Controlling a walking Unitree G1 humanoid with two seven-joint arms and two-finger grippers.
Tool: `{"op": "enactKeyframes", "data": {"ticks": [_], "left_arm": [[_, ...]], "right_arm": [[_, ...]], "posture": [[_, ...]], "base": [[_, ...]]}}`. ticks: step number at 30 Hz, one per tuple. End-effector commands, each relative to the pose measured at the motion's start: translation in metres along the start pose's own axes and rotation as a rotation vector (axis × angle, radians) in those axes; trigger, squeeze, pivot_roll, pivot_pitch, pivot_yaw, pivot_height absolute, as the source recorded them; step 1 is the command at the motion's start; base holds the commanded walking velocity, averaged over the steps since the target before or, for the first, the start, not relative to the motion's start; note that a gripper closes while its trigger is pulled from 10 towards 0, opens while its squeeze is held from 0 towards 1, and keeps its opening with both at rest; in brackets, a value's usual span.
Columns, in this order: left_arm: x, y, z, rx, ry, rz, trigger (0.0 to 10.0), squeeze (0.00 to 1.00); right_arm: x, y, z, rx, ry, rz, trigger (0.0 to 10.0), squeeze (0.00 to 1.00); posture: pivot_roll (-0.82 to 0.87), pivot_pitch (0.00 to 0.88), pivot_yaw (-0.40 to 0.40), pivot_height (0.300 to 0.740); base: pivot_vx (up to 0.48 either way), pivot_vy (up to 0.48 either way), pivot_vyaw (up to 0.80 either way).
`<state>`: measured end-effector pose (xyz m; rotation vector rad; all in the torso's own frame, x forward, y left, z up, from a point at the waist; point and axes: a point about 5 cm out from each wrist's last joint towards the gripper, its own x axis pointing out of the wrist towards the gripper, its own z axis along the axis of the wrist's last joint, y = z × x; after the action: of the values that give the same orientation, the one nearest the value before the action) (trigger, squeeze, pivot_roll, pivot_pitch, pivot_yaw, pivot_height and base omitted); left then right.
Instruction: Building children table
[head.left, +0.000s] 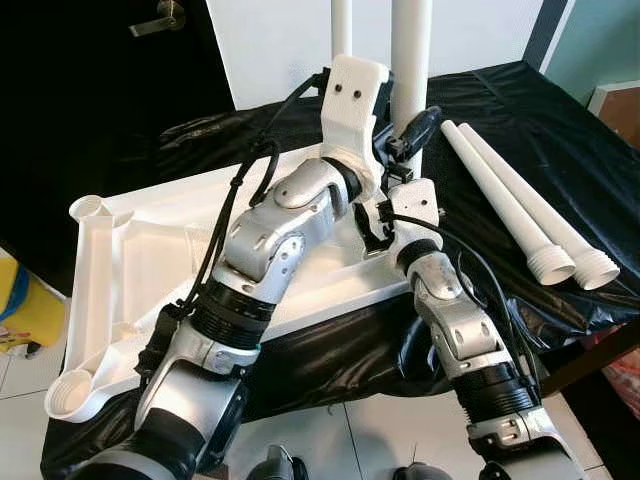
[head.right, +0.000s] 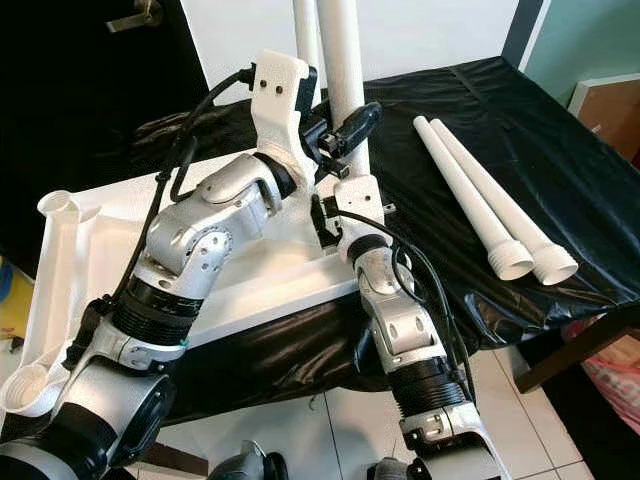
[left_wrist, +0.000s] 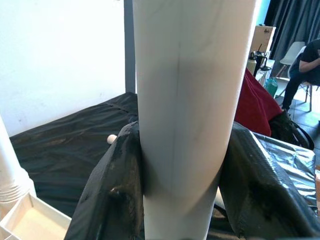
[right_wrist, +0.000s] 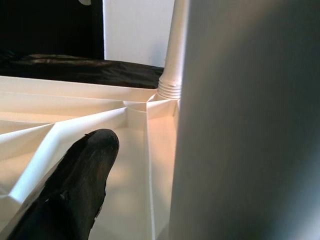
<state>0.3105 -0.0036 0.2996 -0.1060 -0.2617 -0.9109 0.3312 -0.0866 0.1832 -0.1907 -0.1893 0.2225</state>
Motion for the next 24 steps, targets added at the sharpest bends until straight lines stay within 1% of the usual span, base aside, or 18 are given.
{"op": "enactKeyframes", "data": {"ticks": [1, 2, 3, 4, 5, 6, 14, 15, 18, 19, 20, 21, 23, 24], "left_arm": [[0.0042, -0.0088, 0.0067, 0.023, -0.03, -0.035, 10.0, 0.0], [0.0044, -0.0096, 0.0067, 0.025, -0.031, -0.036, 10.0, 0.0], [0.0044, -0.0096, 0.0067, 0.025, -0.031, -0.036, 10.0, 0.0], [0.0048, -0.0105, 0.007, 0.027, -0.032, -0.035, 10.0, 0.0], [0.0048, -0.0105, 0.007, 0.027, -0.032, -0.035, 10.0, 0.0], [0.0051, -0.0113, 0.0071, 0.028, -0.034, -0.035, 10.0, 0.0], [0.0061, -0.0139, 0.0078, 0.04, -0.042, -0.037, 10.0, 0.0], [0.0062, -0.0146, 0.0084, 0.048, -0.047, -0.041, 10.0, 0.0], [0.0063, -0.0151, 0.0088, 0.054, -0.05, -0.044, 10.0, 0.0], [0.006, -0.0163, 0.0092, 0.056, -0.057, -0.057, 10.0, 0.0], [0.006, -0.0163, 0.0092, 0.056, -0.057, -0.057, 10.0, 0.0], [0.0054, -0.0168, 0.0094, 0.037, -0.064, -0.062, 10.0, 1.0], [0.0054, -0.0168, 0.0094, 0.037, -0.064, -0.062, 10.0, 1.0], [0.0047, -0.0174, 0.0096, 0.02, -0.071, -0.072, 10.0, 1.0]], "right_arm": [[0.0028, 0.0051, 0.0019, -0.015, -0.011, 0.012, 7.3, 0.0], [0.003, 0.0048, 0.0018, -0.015, -0.01, 0.01, 4.5, 0.0], [0.003, 0.0048, 0.0018, -0.015, -0.01, 0.01, 4.5, 0.0], [0.0034, 0.0049, 0.0017, -0.016, -0.01, 0.006, 3.5, 0.0], [0.0034, 0.0049, 0.0017, -0.016, -0.01, 0.006, 3.5, 0.0], [0.0037, 0.005, 0.0016, -0.02, -0.011, 0.003, 0.0, 0.0], [0.0049, 0.0047, 0.0007, -0.021, -0.009, -0.019, 0.0, 0.0], [0.0051, 0.0039, 0.0001, -0.017, -0.006, -0.029, 0.7, 0.0], [0.0053, 0.0033, -0.0003, -0.014, -0.004, -0.037, 0.7, 0.0], [0.0056, 0.0027, -0.0003, -0.015, -0.004, -0.042, 10.0, 0.0], [0.0056, 0.0027, -0.0003, -0.015, -0.004, -0.042, 10.0, 0.0], [0.0061, 0.0017, -0.0002, -0.008, -0.003, -0.051, 10.0, 0.0], [0.0061, 0.0017, -0.0002, -0.008, -0.003, -0.051, 10.0, 0.0], [0.0066, 0.0009, 0.0001, 0.001, -0.003, -0.06, 10.0, 0.0]], "posture": [[-0.07, 0.06, 0.078, 0.74], [-0.07, 0.06, 0.078, 0.74], [-0.07, 0.06, 0.078, 0.74], [-0.07, 0.061, 0.077, 0.74], [-0.07, 0.061, 0.077, 0.74], [-0.07, 0.061, 0.077, 0.74], [-0.07, 0.065, 0.077, 0.74], [-0.07, 0.065, 0.077, 0.74], [-0.07, 0.065, 0.077, 0.74], [-0.07, 0.066, 0.078, 0.74], [-0.07, 0.066, 0.078, 0.74], [-0.06, 0.067, 0.078, 0.74], [-0.06, 0.067, 0.078, 0.74], [-0.06, 0.067, 0.078, 0.74]], "base": [[0.0, 0.0, 0.0], [0.0, 0.0, 0.0], [0.0, 0.0, 0.0], [0.0, 0.0, 0.0], [0.0, 0.0, 0.0], [0.0, 0.0, 0.0], [0.0, 0.0, 0.0], [0.0, 0.0, 0.0], [0.0, 0.0, 0.0], [0.0, 0.0, 0.0], [0.0, 0.0, 0.0], [0.0, 0.0, 0.0], [0.0, 0.0, 0.0], [0.0, 0.0, 0.0]]}}
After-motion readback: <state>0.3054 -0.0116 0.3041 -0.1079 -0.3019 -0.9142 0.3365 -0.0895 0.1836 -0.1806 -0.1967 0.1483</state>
